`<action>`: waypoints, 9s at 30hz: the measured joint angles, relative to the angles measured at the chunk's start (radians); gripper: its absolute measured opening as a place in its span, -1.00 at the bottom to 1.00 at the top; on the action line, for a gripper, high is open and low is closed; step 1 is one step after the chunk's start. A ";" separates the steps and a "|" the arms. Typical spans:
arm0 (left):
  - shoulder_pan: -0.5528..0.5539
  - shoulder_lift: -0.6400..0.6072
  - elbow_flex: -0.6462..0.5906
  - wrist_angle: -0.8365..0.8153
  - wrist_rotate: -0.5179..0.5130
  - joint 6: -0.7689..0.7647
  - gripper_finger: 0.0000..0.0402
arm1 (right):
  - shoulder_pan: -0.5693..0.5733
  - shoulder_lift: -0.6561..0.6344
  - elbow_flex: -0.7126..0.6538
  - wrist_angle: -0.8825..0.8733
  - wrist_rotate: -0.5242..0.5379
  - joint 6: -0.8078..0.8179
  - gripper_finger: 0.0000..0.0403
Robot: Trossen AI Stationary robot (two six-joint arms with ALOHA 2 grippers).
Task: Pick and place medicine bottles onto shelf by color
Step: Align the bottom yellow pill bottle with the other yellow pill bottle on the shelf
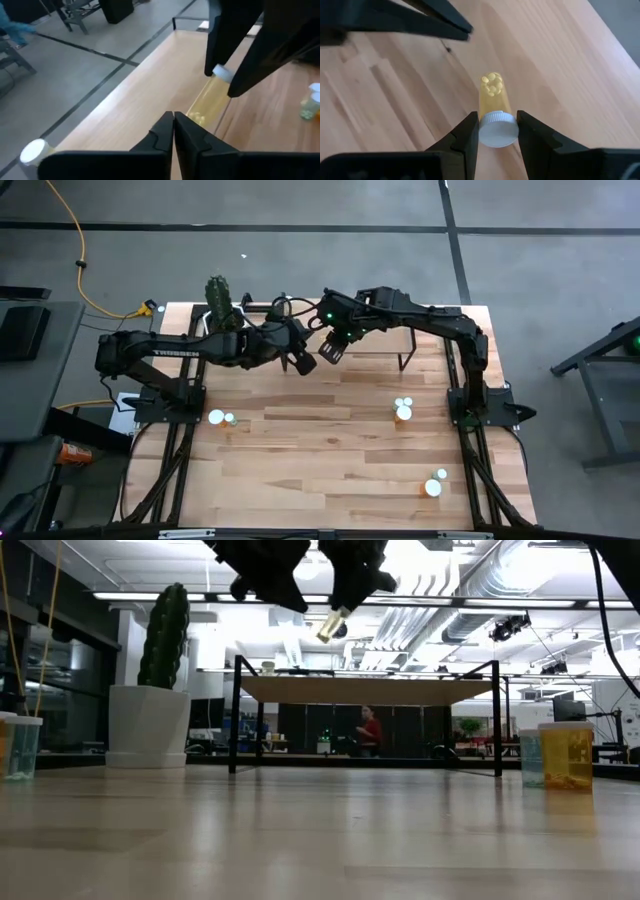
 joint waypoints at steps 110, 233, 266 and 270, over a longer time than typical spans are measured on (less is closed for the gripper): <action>0.050 0.115 -0.128 0.374 0.302 -0.070 -1.00 | -0.060 0.032 -0.001 0.008 -0.048 -0.009 -0.49; 0.155 0.095 -0.337 0.749 0.251 -0.147 -1.00 | -0.059 0.032 -0.001 0.068 -0.096 0.002 -0.49; 0.126 0.094 -0.337 0.708 0.243 -0.169 -1.00 | -0.059 0.032 -0.001 0.121 -0.085 0.022 -0.49; 0.122 0.094 -0.337 0.708 0.242 -0.207 -1.00 | -0.059 0.032 -0.001 0.129 -0.074 0.024 -0.49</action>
